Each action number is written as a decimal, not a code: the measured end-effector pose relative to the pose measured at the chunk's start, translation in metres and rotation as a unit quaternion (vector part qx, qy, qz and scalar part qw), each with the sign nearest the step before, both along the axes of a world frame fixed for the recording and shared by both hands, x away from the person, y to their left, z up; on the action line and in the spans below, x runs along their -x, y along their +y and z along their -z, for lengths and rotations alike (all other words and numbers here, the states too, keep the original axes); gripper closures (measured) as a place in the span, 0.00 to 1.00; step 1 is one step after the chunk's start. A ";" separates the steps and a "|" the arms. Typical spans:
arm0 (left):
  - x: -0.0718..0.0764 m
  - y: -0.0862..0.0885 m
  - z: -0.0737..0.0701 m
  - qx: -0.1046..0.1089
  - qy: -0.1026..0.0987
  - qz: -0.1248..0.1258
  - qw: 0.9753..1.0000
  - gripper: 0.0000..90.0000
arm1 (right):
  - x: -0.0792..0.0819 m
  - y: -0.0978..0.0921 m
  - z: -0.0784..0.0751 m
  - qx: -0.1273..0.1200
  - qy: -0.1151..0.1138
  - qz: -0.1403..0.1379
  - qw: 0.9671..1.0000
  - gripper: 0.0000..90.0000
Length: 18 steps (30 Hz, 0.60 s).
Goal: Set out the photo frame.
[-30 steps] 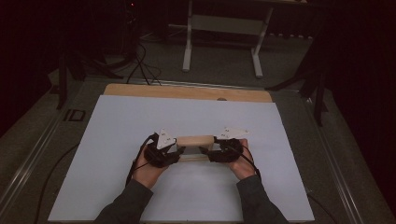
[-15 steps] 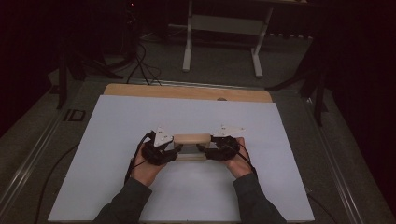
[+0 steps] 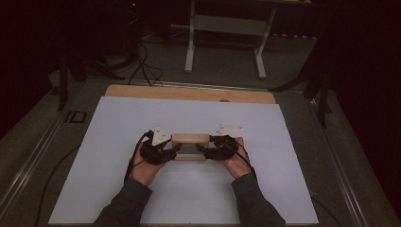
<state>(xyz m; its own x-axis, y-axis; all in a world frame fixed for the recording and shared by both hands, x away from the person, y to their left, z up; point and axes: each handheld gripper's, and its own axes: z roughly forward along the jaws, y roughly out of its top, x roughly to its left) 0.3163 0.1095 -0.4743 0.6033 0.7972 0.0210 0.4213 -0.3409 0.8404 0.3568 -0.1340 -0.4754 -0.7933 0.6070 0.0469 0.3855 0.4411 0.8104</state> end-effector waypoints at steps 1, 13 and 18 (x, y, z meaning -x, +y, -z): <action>0.000 0.000 0.000 0.000 0.000 0.000 1.000 0.58 | 0.000 0.000 0.000 -0.001 0.000 0.001 1.000 0.49; -0.007 0.006 0.001 0.015 0.004 0.000 1.000 0.58 | -0.003 0.003 0.001 -0.012 0.005 0.008 1.000 0.49; -0.009 0.006 0.001 0.015 0.004 -0.004 1.000 0.58 | -0.005 0.004 0.001 -0.012 0.008 0.013 1.000 0.49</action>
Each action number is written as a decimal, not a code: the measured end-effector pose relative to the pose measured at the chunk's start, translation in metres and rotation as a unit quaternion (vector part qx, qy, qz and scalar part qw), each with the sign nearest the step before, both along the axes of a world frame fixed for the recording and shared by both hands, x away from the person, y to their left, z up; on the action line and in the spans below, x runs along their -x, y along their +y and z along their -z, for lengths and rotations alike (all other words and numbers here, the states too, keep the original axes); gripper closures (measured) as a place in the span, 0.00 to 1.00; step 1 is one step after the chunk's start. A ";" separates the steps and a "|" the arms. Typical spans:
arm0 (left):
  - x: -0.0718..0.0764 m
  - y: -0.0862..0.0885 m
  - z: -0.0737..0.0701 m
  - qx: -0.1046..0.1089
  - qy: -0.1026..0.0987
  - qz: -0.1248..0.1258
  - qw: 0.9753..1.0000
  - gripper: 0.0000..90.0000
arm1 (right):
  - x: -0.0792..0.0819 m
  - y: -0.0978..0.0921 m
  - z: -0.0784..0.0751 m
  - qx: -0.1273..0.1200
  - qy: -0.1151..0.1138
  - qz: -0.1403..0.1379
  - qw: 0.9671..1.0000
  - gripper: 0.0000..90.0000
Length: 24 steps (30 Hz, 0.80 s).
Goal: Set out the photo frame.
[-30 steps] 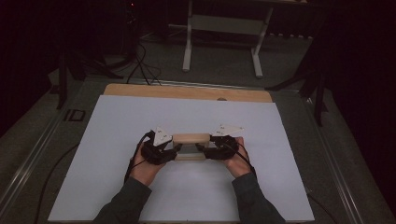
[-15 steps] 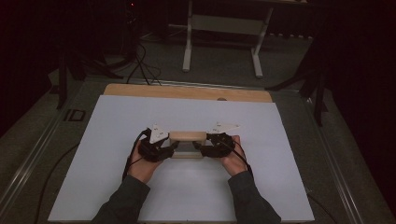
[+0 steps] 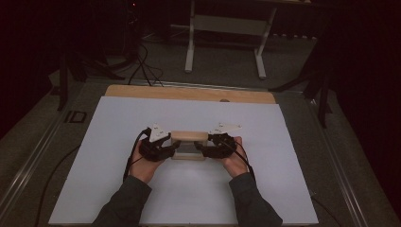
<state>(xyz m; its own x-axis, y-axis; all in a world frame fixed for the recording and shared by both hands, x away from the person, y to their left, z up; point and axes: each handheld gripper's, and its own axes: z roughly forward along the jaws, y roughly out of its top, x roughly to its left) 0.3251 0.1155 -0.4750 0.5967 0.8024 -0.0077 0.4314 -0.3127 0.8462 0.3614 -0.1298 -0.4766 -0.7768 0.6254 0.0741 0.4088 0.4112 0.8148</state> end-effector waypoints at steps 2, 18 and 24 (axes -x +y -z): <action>-0.001 0.001 0.000 0.000 -0.001 -0.003 1.000 0.58 | -0.001 0.001 0.000 0.002 -0.002 0.000 1.000 0.50; -0.006 0.004 0.001 0.014 0.002 -0.008 1.000 0.61 | -0.002 -0.001 -0.003 -0.007 -0.004 -0.004 1.000 0.52; -0.014 0.005 0.005 0.034 0.008 0.009 0.999 0.52 | 0.000 -0.003 -0.004 0.004 -0.010 -0.006 1.000 0.52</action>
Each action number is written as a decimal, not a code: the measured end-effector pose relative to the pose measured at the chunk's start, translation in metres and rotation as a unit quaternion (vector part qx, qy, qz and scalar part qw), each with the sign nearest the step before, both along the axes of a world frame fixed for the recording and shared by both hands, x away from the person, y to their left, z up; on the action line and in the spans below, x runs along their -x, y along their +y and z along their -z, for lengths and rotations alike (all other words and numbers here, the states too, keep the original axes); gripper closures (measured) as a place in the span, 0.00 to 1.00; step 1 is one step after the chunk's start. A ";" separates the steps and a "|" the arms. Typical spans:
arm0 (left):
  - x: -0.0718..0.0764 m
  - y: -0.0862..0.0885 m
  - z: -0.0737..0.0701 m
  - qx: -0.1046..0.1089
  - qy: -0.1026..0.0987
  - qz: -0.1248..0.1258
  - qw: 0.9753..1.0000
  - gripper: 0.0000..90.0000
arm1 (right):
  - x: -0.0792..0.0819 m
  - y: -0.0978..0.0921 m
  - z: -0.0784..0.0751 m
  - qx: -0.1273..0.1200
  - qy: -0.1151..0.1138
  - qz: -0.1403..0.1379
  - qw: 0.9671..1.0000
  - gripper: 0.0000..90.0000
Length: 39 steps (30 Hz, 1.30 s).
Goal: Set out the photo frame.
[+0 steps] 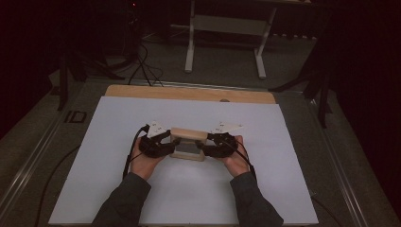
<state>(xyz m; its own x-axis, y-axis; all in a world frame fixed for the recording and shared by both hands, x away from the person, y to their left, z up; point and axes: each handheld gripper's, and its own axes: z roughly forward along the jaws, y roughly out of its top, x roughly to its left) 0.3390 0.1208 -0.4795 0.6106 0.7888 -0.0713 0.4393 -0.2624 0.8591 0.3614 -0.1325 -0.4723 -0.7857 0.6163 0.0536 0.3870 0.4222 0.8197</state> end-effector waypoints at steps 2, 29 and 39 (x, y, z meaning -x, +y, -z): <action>-0.003 0.002 0.002 0.011 0.005 0.012 1.000 0.50 | 0.000 0.000 0.000 -0.001 0.000 -0.001 1.000 0.52; -0.012 0.006 0.006 0.008 0.016 0.060 0.998 0.52 | 0.001 -0.005 -0.001 0.031 -0.023 -0.003 0.999 0.62; -0.015 0.010 0.004 0.007 0.023 0.033 0.999 0.52 | -0.006 0.005 -0.001 0.031 -0.030 0.016 0.999 0.61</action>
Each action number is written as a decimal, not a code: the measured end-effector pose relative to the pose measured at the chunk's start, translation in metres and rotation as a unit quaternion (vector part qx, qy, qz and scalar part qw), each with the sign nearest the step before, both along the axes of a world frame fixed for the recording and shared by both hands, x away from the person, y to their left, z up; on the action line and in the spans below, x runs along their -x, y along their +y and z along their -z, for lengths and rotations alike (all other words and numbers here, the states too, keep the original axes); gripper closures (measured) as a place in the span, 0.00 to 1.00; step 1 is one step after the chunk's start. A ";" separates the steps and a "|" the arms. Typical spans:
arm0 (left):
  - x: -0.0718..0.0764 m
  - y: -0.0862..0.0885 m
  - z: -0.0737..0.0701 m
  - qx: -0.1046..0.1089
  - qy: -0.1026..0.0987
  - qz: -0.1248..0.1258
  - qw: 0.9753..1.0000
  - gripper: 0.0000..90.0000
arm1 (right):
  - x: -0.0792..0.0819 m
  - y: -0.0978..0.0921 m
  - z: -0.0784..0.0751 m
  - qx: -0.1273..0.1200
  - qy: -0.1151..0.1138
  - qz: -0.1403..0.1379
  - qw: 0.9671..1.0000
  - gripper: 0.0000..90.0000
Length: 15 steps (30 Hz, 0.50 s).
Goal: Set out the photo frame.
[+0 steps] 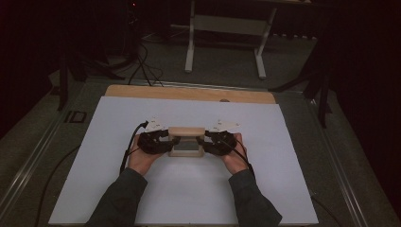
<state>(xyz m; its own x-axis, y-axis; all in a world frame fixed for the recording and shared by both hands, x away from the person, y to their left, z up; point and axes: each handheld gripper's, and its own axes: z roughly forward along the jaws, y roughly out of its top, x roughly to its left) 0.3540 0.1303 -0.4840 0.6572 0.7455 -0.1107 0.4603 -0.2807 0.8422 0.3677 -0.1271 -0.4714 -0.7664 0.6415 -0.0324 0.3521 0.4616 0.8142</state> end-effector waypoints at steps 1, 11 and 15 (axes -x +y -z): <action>0.000 0.000 0.000 -0.001 0.001 -0.002 1.000 0.52 | -0.001 0.001 0.000 0.002 0.000 0.001 1.000 0.61; -0.005 -0.006 -0.001 0.000 0.003 -0.006 1.000 0.51 | -0.003 -0.001 -0.002 -0.002 0.002 0.013 1.000 0.61; -0.008 -0.008 -0.001 0.000 0.006 -0.005 1.000 0.50 | -0.003 -0.004 -0.001 -0.004 0.004 0.018 1.000 0.61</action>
